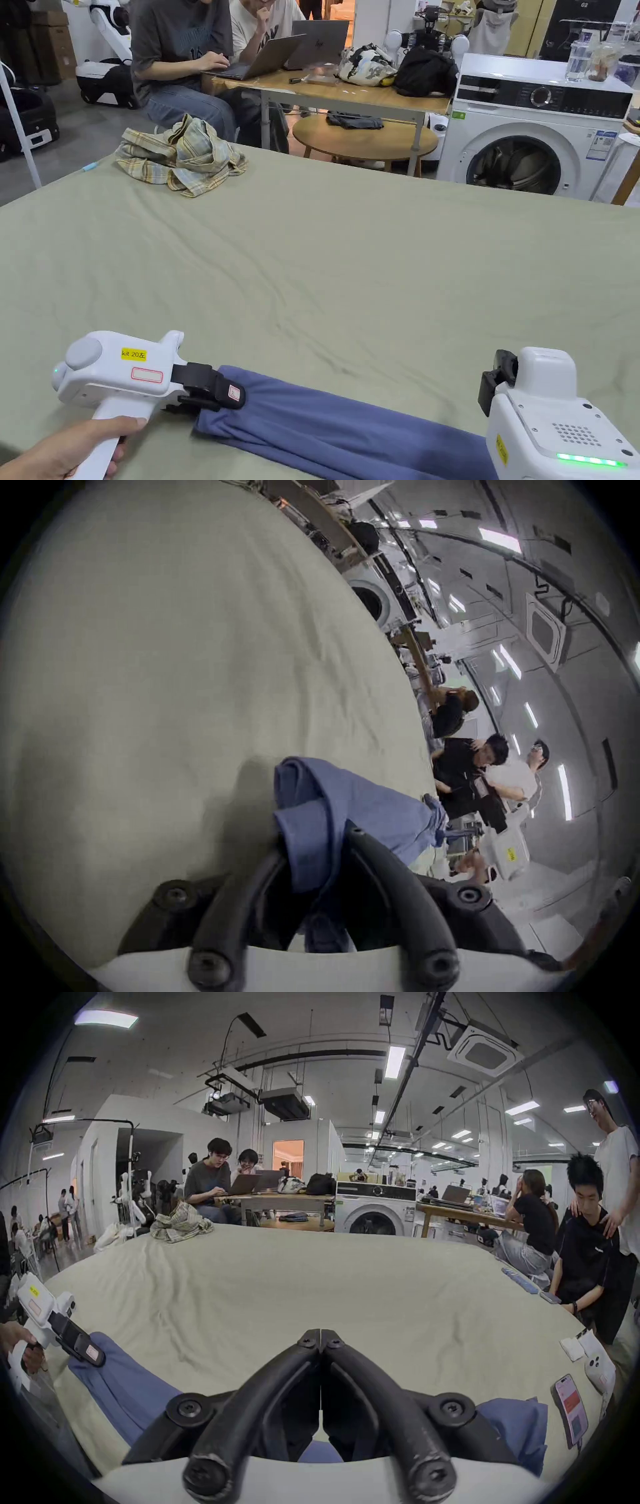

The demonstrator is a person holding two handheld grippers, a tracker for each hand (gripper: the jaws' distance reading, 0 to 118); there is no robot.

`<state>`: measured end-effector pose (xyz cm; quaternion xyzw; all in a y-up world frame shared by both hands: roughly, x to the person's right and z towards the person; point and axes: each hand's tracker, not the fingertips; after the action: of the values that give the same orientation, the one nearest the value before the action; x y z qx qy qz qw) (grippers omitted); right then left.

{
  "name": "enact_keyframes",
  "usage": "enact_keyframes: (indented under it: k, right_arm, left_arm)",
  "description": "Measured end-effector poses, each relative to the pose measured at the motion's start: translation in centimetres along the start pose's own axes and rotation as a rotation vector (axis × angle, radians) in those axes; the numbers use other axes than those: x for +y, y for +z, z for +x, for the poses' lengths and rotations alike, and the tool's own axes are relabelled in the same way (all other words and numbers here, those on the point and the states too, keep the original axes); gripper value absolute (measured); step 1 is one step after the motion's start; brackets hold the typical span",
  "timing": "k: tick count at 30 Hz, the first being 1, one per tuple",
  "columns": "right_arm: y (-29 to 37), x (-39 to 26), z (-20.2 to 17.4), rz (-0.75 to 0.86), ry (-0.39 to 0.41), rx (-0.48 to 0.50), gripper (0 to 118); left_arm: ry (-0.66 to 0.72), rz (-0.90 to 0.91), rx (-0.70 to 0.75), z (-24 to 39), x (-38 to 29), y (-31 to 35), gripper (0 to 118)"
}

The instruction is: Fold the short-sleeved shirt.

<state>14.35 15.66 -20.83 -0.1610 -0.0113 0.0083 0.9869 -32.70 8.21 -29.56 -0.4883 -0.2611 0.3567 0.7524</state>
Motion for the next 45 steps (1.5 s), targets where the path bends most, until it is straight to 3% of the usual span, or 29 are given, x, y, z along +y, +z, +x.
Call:
enact_keyframes:
  k: [8,18,23,32,43,45]
  right_arm:
    - [-0.3,0.5,0.6,0.002,-0.002,0.007,0]
    - [-0.7,0.8,-0.5,0.005,-0.017,0.038,0]
    - [-0.7,0.9,-0.7,0.002,-0.014,0.051,0]
    - [0.2,0.9,0.5,0.005,-0.011,0.037,0]
    - [0.9,0.1,3.4,-0.023,-0.03,-0.017,0]
    - [1.0,-0.1,3.8,-0.029,-0.032,-0.029,0]
  left_arm:
    - [0.009,0.102,-0.083,2.3,0.0,4.8,8]
    - [0.052,0.189,0.0,3.2,0.2,10.7,8]
    - [0.065,0.13,-0.038,6.6,-0.4,8.7,8]
    - [0.029,-0.039,-0.266,14.7,-1.6,0.4,8]
    - [0.054,-0.263,0.11,14.3,-3.7,-16.4,8]
    - [0.082,-0.239,0.083,13.5,-3.9,-17.3,14]
